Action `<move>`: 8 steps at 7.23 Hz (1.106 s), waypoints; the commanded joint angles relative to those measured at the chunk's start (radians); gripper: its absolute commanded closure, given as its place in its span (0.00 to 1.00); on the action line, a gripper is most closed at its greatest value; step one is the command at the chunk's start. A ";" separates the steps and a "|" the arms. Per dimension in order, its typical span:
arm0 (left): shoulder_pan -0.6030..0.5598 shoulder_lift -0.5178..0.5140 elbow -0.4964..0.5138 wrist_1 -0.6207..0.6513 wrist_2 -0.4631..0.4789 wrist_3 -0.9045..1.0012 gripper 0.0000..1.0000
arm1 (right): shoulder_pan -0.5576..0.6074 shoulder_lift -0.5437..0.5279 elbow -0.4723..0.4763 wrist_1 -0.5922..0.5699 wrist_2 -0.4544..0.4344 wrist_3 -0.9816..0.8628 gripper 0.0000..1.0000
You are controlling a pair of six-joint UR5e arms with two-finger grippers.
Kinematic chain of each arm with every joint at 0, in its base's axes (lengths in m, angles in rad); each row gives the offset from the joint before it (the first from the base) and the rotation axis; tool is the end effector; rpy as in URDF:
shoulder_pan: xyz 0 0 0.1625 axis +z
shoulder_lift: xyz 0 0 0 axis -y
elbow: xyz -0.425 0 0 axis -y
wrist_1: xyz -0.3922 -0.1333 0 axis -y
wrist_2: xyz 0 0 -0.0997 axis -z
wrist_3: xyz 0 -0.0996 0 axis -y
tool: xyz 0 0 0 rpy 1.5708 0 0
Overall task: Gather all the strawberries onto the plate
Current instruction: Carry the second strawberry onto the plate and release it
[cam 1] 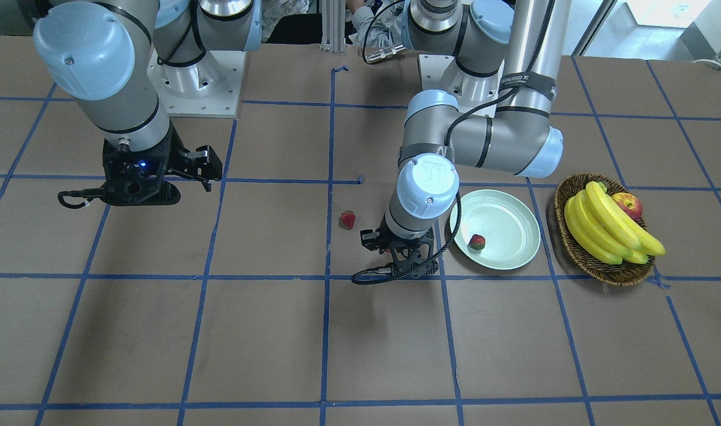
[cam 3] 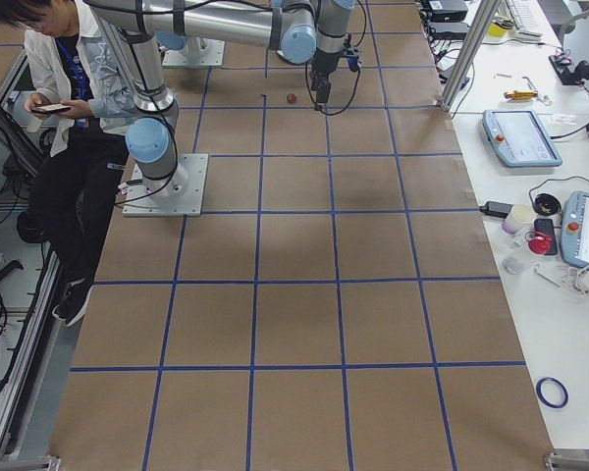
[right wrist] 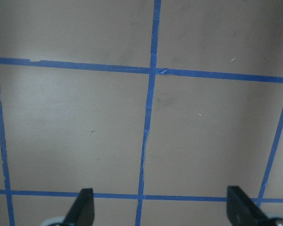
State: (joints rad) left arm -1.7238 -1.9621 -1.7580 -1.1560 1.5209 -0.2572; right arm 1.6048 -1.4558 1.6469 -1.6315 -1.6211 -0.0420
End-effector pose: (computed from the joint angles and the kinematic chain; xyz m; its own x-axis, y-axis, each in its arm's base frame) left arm -0.2239 -0.5449 0.2265 -0.9941 -0.1086 0.0061 -0.1060 0.9797 0.1701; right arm 0.1459 -0.5151 0.3986 -0.9956 -0.0821 0.0444 -0.0756 0.9884 0.1320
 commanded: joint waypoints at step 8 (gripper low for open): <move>0.345 0.042 -0.086 -0.116 0.163 0.613 0.00 | 0.003 0.008 0.007 -0.016 0.003 0.001 0.00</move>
State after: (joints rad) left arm -1.3821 -1.9118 -1.8414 -1.2696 1.6841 0.3522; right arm 1.6083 -1.4498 1.6529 -1.6464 -1.6184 -0.0414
